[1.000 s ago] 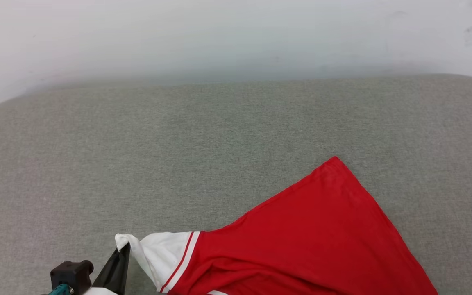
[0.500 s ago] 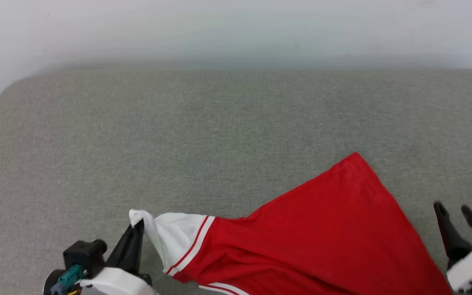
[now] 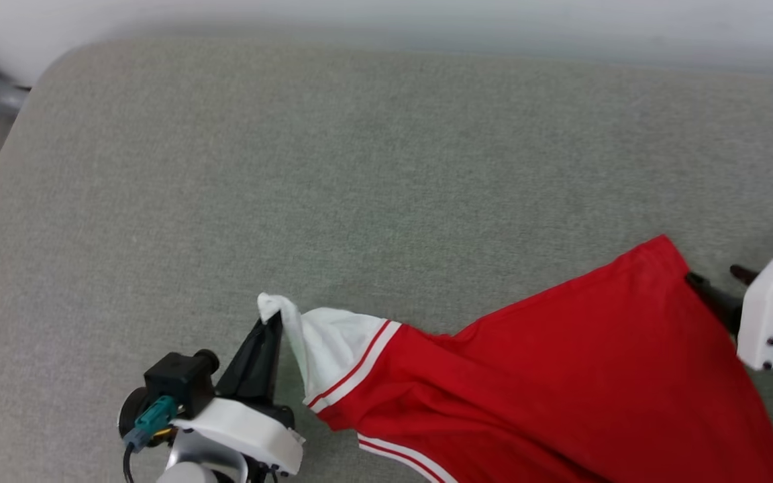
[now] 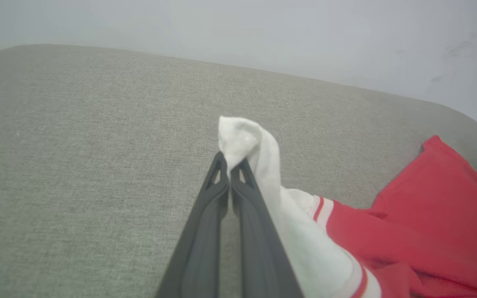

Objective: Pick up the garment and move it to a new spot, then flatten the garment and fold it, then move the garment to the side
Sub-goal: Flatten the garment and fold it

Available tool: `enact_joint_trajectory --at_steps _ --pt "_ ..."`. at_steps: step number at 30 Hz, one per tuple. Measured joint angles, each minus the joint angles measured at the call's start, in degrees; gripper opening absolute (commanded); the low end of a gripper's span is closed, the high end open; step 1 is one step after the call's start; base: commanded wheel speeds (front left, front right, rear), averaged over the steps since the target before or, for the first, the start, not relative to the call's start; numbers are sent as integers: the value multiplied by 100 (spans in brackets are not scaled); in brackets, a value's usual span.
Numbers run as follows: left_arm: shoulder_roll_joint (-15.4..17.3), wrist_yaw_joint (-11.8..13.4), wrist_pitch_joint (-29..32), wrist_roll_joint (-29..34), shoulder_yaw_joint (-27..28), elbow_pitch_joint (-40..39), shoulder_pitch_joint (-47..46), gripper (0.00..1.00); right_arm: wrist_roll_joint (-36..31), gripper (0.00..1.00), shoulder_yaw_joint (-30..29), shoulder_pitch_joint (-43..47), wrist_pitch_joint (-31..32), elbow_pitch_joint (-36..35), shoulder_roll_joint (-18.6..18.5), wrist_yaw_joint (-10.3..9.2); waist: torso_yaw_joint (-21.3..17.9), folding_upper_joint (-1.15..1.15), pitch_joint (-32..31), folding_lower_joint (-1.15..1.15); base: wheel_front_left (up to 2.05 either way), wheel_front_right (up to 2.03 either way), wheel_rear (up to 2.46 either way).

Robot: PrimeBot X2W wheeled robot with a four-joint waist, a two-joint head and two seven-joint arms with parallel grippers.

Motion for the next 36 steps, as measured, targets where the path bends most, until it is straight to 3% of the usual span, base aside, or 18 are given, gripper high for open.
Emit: enact_joint_trajectory --at_steps 6,16,17,18,19,29,36 --pt "-137 -108 -80 44 -104 91 -311 0 -88 100 310 -715 838 105 -232 0 197 0 341 0 0 0 0" --pt "-301 -223 -178 99 -134 203 -581 0 207 100 1107 -1012 920 791 -464 -2 383 0 754 0 0 0 0" --pt "-316 -229 -183 99 -134 220 -589 0 280 49 1151 -1048 923 865 -475 -2 389 0 764 -1 0 0 0" --pt "-332 -235 -185 99 -129 244 -599 0 369 12 1191 -1074 931 933 -483 -3 390 0 762 -1 0 0 0" --pt "-339 -257 -190 99 -122 258 -604 0 442 0 1223 -1095 939 971 -493 -3 387 0 756 -1 0 0 0" --pt "-159 -308 -213 82 104 394 -784 0 769 0 1419 -1233 432 1057 -516 2 241 0 402 0 0 0 0" --pt "318 -580 194 -105 399 827 -1711 0 471 0 1189 -1607 -158 1102 -477 0 -26 0 3 0 0 0 0"
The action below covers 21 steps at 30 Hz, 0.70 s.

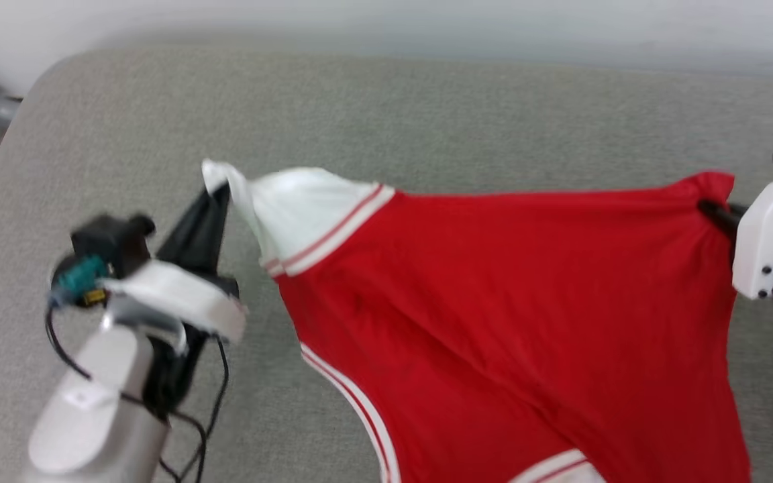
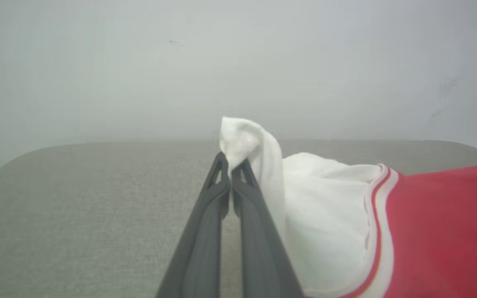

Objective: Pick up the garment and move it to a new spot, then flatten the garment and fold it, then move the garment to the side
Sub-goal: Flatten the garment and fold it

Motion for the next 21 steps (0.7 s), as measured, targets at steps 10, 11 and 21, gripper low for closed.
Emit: enact_joint_trajectory --at_steps 10,11,21 --pt "259 -305 390 -114 126 1558 -2253 0 -712 0 -528 -1226 -906 714 701 2 -493 0 -233 0 0 0 0" --pt "275 -315 380 -104 130 1715 -2504 0 -805 0 -576 -1401 -1031 772 754 3 -535 0 -215 0 0 0 0" --pt "288 -175 -37 241 210 2918 -4863 0 -1666 0 -1109 -3323 -2278 1303 1069 5 -705 0 208 0 0 0 0"
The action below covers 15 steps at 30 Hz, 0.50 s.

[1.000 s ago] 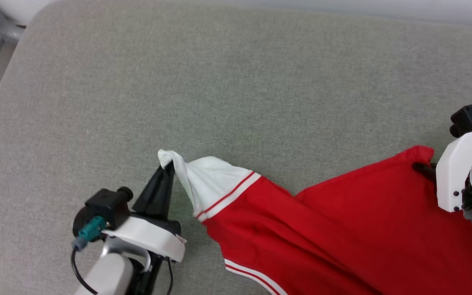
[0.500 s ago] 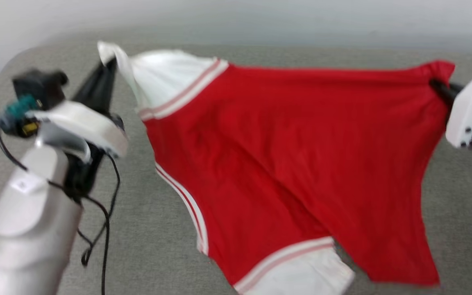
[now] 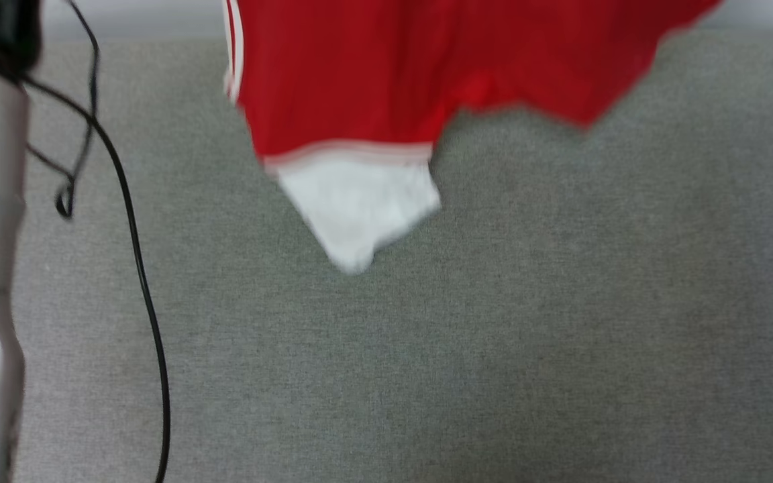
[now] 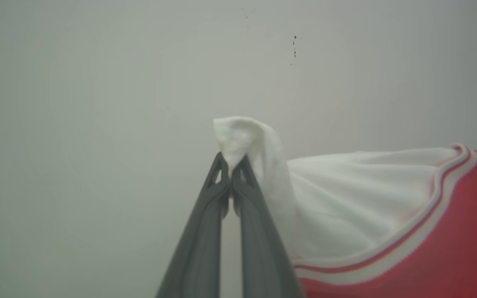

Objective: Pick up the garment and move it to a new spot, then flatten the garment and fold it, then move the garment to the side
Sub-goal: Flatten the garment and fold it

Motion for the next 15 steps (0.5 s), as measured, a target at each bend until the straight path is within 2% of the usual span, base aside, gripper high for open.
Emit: enact_joint_trajectory --at_steps 4,8,15 --pt "-8 125 -164 77 70 242 -958 0 -286 0 -193 -792 -293 88 63 1 8 0 306 0 0 0 0" --pt "43 78 -234 174 37 498 -1625 0 -508 0 -236 -1368 -579 245 136 1 5 0 660 0 0 0 0" --pt "40 -14 -213 171 0 922 -2233 0 -667 0 -101 -2092 -935 710 315 -1 9 0 1334 0 0 0 0"
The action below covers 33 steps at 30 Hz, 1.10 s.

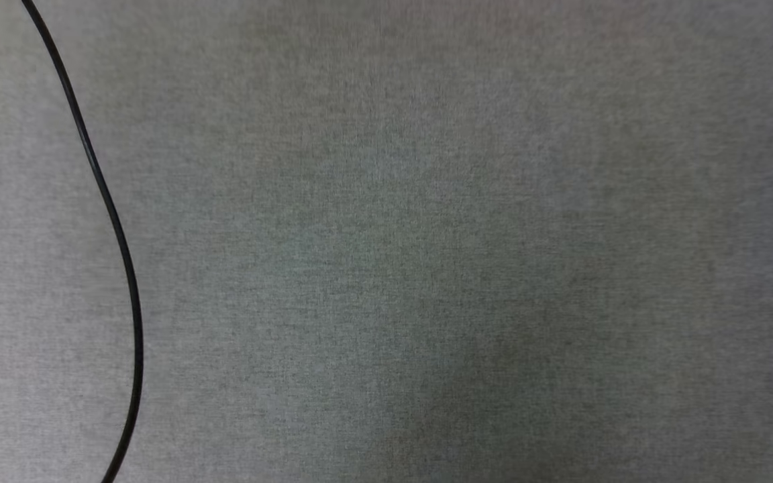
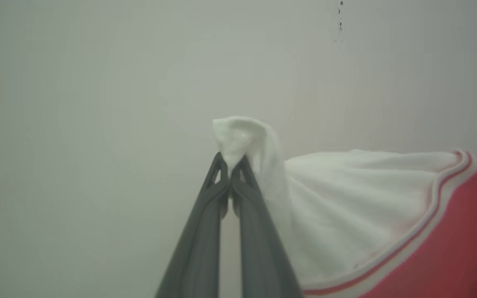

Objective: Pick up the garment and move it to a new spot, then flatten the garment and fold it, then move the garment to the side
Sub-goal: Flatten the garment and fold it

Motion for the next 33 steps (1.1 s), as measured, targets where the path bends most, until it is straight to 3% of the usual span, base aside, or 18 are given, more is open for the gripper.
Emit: enact_joint_trajectory --at_steps 12,19,23,27,33 --pt "-323 -261 -10 -497 -118 716 585 0 390 0 600 224 -398 705 66 -1 238 0 653 0 0 0 0" --pt "-332 -305 -120 -1139 -298 504 2259 0 1028 0 1170 1958 -609 726 -105 -2 242 0 184 0 0 0 0" --pt "-156 -310 -156 -1563 -419 59 3531 0 1435 0 1411 3092 -683 571 -229 -1 238 0 -231 -1 0 0 0" --pt "26 -312 -172 -1771 -405 -385 4703 0 1734 0 1486 4006 -738 326 -330 2 231 0 -646 -2 0 0 0" --pt "37 -230 -178 -1922 -108 -1099 6275 0 1959 0 1434 5365 -699 -125 -495 11 259 0 -1289 -2 0 0 0"
